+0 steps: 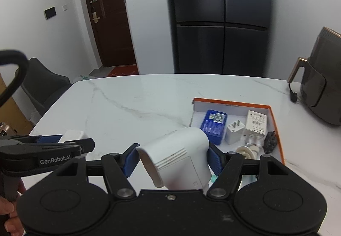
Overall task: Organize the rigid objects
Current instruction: 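Carry the small charger with the left tool while the right tool carries the socket adapter over the box, then lower the small charger and socket adapter into the box and open both tools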
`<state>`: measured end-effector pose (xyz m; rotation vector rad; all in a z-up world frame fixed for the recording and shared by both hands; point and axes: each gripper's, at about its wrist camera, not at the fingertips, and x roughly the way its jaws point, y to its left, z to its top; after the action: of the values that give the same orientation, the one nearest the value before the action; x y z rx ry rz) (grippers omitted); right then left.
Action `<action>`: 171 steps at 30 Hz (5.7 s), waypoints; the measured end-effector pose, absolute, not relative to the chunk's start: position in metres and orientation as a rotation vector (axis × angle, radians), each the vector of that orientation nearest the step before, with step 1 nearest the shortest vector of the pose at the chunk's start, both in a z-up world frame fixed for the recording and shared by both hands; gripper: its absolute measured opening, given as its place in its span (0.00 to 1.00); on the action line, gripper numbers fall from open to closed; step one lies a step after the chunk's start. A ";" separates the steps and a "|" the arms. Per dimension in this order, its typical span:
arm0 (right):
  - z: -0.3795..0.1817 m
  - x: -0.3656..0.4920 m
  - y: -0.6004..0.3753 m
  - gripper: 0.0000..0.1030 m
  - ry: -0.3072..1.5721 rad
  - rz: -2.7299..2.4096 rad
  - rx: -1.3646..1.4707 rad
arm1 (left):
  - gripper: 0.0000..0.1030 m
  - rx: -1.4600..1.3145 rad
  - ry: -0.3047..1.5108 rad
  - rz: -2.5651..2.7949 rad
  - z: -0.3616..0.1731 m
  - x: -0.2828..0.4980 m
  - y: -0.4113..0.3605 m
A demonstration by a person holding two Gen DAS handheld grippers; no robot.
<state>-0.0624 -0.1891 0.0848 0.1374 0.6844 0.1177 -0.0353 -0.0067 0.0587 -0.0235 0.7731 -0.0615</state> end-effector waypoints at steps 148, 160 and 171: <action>0.100 0.004 -0.351 0.78 0.635 -0.081 0.237 | 0.57 0.020 0.835 -0.308 0.037 0.053 -0.196; 0.085 0.018 -0.354 0.78 0.665 -0.064 0.238 | 0.57 0.001 0.847 -0.259 0.032 0.074 -0.189; 0.074 0.028 -0.353 0.78 0.688 -0.056 0.242 | 0.57 0.003 0.851 -0.253 0.030 0.087 -0.185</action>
<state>0.0276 -0.3533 0.0738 0.2416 0.6881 -0.0561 0.0871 -0.1850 0.0296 0.0033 0.8515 -0.2534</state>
